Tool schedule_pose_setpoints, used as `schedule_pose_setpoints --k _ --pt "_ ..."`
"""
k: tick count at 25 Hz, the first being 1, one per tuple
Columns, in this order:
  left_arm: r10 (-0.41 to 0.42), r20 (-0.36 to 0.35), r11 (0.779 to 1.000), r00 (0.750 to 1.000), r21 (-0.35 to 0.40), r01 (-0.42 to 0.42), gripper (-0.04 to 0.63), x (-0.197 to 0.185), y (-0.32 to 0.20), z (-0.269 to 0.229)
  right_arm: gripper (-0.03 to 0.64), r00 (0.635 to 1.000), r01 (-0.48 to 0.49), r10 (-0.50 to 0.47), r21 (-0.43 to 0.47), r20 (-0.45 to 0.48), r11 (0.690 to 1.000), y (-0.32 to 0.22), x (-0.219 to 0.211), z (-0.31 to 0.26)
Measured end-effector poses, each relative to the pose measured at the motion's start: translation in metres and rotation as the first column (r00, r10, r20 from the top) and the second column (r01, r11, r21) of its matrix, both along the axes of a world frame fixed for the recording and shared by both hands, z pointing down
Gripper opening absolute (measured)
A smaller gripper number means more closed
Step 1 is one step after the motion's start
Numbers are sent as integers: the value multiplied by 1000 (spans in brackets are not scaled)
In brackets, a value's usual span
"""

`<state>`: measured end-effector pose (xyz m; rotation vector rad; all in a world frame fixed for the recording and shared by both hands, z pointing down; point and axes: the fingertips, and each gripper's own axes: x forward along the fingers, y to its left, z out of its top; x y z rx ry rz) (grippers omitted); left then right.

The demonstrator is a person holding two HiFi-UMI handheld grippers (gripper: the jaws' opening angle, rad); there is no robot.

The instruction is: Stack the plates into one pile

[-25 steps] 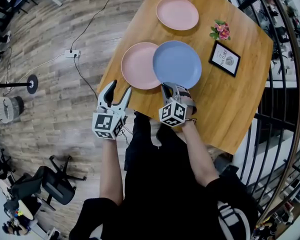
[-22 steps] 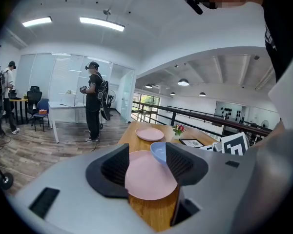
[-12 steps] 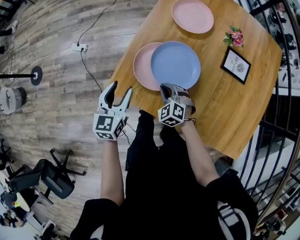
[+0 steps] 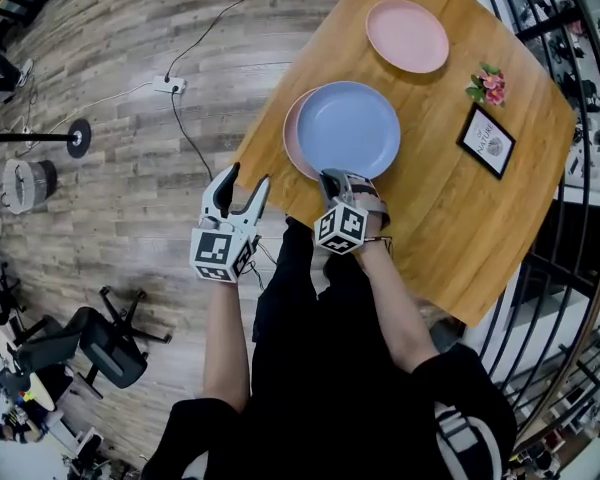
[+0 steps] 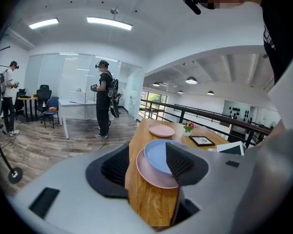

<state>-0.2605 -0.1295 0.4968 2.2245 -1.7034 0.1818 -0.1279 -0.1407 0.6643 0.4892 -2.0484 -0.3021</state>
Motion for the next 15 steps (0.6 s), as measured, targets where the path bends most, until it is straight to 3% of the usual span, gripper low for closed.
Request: schedule_pose_setpoints --k 15 --pt "3 5 1000 1000 -18 -3 249 -14 -5 2 23 999 37 -38 -50 -20 998 11 -25 23"
